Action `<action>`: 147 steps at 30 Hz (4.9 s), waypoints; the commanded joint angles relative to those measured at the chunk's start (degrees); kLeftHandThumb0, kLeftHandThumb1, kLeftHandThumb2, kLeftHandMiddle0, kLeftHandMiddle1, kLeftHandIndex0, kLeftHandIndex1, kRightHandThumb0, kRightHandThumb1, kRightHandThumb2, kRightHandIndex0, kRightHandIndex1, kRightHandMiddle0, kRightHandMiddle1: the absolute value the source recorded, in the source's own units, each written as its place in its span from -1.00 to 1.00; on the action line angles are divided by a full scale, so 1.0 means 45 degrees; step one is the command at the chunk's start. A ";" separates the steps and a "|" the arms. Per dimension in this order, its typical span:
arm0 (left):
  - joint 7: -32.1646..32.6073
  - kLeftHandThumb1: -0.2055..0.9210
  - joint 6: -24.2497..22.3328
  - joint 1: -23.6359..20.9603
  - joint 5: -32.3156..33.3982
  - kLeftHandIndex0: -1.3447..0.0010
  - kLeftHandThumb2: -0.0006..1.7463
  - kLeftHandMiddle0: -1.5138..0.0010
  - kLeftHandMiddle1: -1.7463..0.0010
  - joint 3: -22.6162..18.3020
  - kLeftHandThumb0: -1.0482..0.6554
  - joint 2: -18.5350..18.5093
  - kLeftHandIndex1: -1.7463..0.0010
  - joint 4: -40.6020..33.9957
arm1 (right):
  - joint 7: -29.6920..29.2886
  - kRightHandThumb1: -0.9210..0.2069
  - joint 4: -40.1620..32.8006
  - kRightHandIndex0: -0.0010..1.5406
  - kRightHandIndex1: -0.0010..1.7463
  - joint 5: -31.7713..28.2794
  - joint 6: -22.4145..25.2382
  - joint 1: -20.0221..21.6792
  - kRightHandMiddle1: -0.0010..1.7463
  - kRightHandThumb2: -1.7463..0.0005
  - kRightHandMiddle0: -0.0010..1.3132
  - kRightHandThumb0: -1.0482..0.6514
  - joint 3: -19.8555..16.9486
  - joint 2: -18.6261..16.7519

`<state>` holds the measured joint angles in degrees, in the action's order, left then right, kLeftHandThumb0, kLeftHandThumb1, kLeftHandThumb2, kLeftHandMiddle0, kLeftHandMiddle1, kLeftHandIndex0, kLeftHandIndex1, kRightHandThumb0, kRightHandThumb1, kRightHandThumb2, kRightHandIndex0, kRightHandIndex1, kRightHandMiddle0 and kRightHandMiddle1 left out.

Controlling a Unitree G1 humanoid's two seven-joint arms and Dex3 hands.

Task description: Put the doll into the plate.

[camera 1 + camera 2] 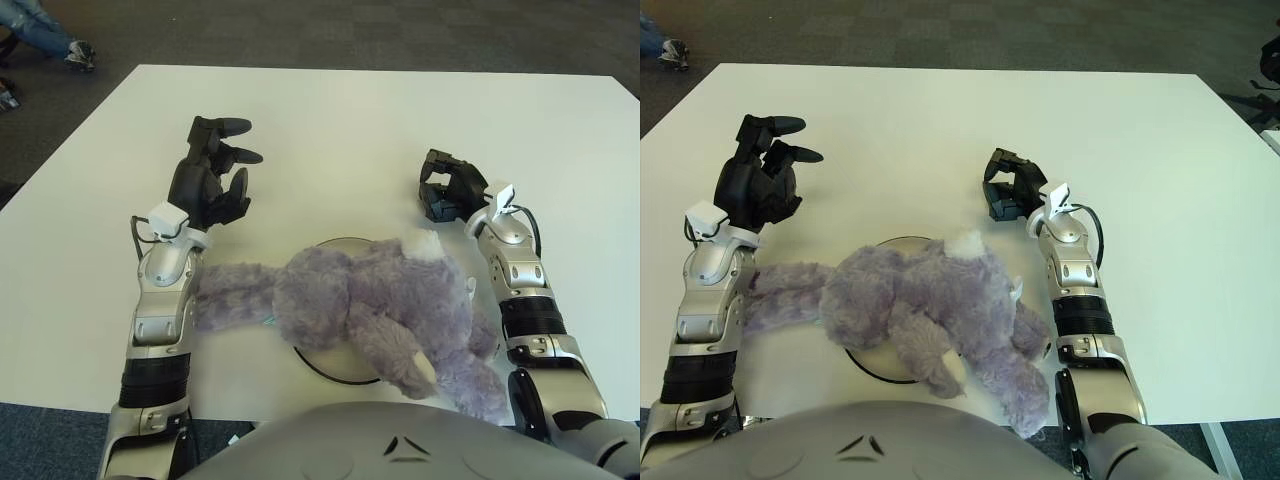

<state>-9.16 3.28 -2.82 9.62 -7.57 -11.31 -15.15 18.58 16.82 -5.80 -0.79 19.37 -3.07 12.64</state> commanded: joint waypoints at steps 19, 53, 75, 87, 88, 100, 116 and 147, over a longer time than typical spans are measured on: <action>0.0277 0.00 -0.1519 -0.1020 0.1582 0.32 0.46 0.38 -1.00 -0.0990 0.22 0.0643 -1.00 0.0881 | -0.0067 0.03 0.0471 0.57 1.00 -0.0036 -0.0758 0.0120 1.00 -0.48 -0.09 -0.32 -0.0173 0.0028; 0.1264 -0.27 -0.3579 -0.1664 0.3101 0.15 0.66 0.23 -1.00 -0.1620 0.22 0.1413 -1.00 0.2098 | -0.1870 -0.01 0.0352 0.55 1.00 -0.0013 -0.0294 0.0149 1.00 -0.44 -0.12 -0.31 -0.0575 -0.0461; 0.0787 -0.39 -0.3443 -0.2249 0.3164 0.07 0.75 0.16 -1.00 -0.1921 0.22 0.1173 -1.00 0.3875 | -0.2543 0.02 0.0816 0.58 1.00 0.0016 -0.0671 0.0296 1.00 -0.47 -0.10 -0.32 -0.0963 -0.0673; 0.0661 -0.41 -0.3222 -0.2302 0.2954 0.06 0.77 0.15 -1.00 -0.1918 0.22 0.1088 -1.00 0.4362 | -0.2702 0.03 0.1119 0.58 1.00 -0.0103 -0.0765 0.0424 1.00 -0.48 -0.09 -0.33 -0.1143 -0.0796; 0.0668 -0.41 -0.3212 -0.2302 0.2932 0.06 0.77 0.15 -1.00 -0.1911 0.22 0.1081 -1.00 0.4379 | -0.2705 0.03 0.1147 0.59 1.00 -0.0141 -0.0756 0.0439 1.00 -0.48 -0.09 -0.33 -0.1173 -0.0816; 0.0585 -0.43 -0.3178 -0.2319 0.2961 0.05 0.78 0.14 -1.00 -0.1921 0.22 0.1095 -1.00 0.4574 | -0.3048 0.03 0.1309 0.61 1.00 -0.0572 -0.0630 0.0577 1.00 -0.48 -0.09 -0.32 -0.1657 -0.1145; 0.0304 -0.44 -0.2964 -0.2331 0.2946 0.04 0.79 0.14 -1.00 -0.1946 0.22 0.1082 -1.00 0.4862 | -0.3988 0.04 0.1364 0.62 1.00 -0.0860 -0.0437 0.0737 1.00 -0.49 -0.08 -0.33 -0.2171 -0.1597; 0.1314 -0.39 -0.0988 -0.2332 0.1657 0.07 0.75 0.16 -1.00 -0.1891 0.22 0.1654 -1.00 0.5536 | -0.4193 0.09 0.1750 0.63 1.00 -0.0654 -0.0638 0.0823 1.00 -0.52 -0.05 -0.34 -0.2184 -0.1532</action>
<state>-5.23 -4.45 -12.77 19.13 -16.04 -4.67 8.38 0.02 24.21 -8.37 -3.87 21.93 -12.52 5.61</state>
